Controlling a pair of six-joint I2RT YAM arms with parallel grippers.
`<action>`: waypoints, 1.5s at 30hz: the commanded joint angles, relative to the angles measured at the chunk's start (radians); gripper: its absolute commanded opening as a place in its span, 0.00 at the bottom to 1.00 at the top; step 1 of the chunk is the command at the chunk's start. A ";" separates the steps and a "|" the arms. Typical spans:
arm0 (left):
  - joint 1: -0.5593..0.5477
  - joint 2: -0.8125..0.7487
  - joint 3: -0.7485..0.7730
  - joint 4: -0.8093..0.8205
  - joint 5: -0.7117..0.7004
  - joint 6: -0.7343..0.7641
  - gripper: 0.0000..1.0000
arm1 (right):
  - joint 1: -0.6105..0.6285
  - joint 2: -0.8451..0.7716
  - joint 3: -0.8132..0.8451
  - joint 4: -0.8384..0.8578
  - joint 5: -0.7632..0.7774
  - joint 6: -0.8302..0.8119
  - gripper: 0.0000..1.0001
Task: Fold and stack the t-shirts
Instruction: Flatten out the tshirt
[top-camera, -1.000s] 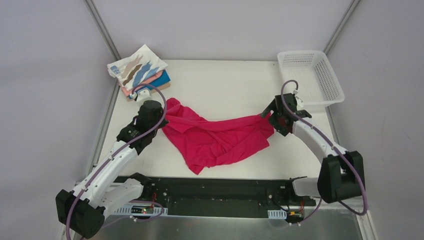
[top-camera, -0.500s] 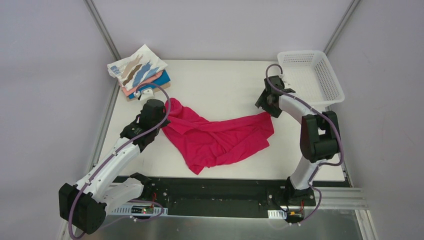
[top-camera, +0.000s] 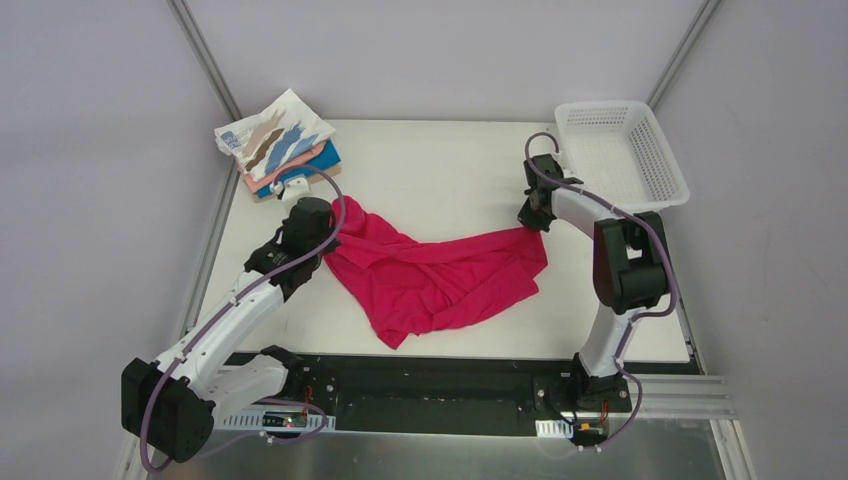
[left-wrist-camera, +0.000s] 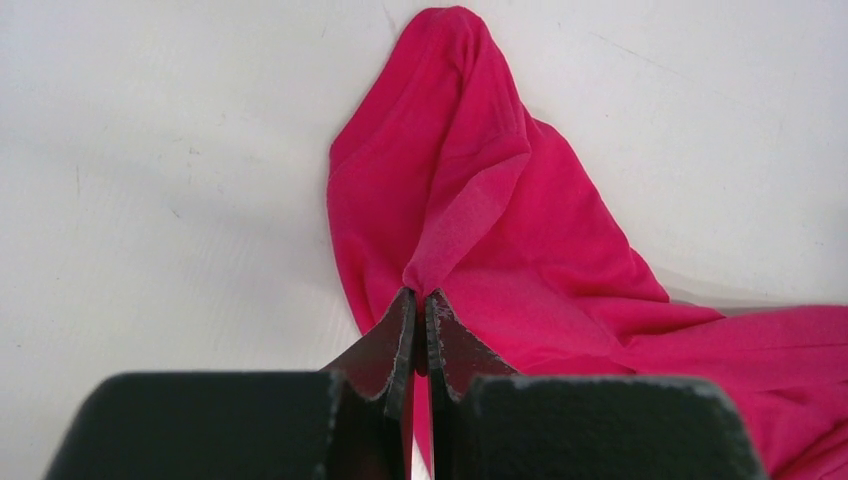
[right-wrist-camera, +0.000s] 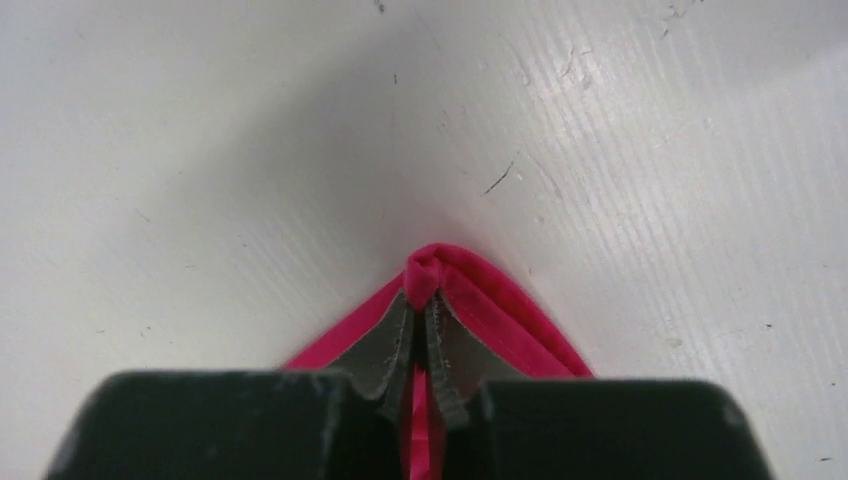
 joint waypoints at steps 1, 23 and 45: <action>-0.002 -0.013 0.050 0.027 -0.091 0.034 0.00 | -0.004 -0.108 -0.010 0.039 0.015 -0.002 0.02; -0.003 -0.363 0.746 0.027 0.187 0.354 0.00 | -0.002 -1.089 0.160 -0.077 -0.355 -0.071 0.00; 0.016 -0.090 1.105 -0.039 0.347 0.396 0.00 | -0.004 -1.113 0.425 -0.174 -0.240 -0.124 0.00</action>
